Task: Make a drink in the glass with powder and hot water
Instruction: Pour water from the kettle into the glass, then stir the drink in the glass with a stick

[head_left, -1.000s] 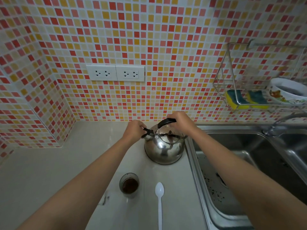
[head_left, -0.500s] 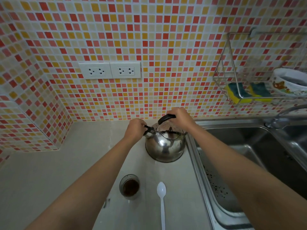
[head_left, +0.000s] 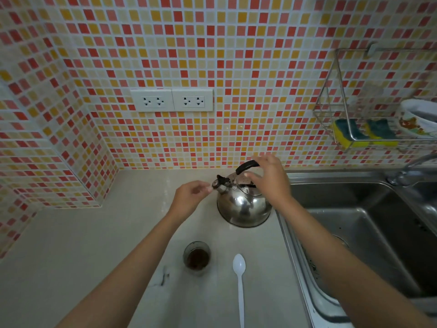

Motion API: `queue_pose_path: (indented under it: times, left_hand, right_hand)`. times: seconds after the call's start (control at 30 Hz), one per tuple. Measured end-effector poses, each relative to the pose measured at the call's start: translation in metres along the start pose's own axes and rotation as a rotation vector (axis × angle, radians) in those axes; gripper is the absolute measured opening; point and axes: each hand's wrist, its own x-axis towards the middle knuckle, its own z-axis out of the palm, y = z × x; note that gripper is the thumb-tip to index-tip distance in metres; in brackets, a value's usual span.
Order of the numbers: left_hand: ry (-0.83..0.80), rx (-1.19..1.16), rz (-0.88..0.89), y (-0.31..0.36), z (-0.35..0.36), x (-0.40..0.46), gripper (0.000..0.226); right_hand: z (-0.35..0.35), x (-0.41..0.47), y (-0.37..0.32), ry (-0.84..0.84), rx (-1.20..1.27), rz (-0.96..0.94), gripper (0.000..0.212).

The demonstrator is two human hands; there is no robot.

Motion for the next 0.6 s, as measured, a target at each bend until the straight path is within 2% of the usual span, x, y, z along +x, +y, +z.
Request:
queue_pose_path:
  times: [0.07,0.2,0.3,0.4,0.5,0.6]
  left_hand:
    - [-0.016,-0.071,0.007,-0.017,-0.011,-0.032,0.025]
    - [-0.028,-0.219,-0.061,-0.056,-0.016,-0.091,0.024]
    - [-0.105,-0.328,-0.126,-0.077,-0.009,-0.120,0.053]
    - [-0.146,-0.287,-0.127,-0.090,0.000,-0.133,0.085]
    - [-0.134,-0.252,-0.105,-0.096,0.005,-0.133,0.091]
    - [-0.138,-0.232,-0.077,-0.101,0.008,-0.131,0.091]
  right_hand:
    - [0.009,-0.040,-0.004,-0.018,0.101,0.071,0.046]
    - [0.039,-0.127,-0.001,-0.232,0.211,0.387,0.040]
    - [0.060,-0.183,0.001,-0.338,0.109,0.520,0.036]
    - [0.073,-0.219,-0.004,-0.405,-0.034,0.605,0.023]
    - [0.081,-0.239,-0.008,-0.417,-0.115,0.654,0.032]
    - [0.087,-0.250,-0.009,-0.422,-0.161,0.693,0.025]
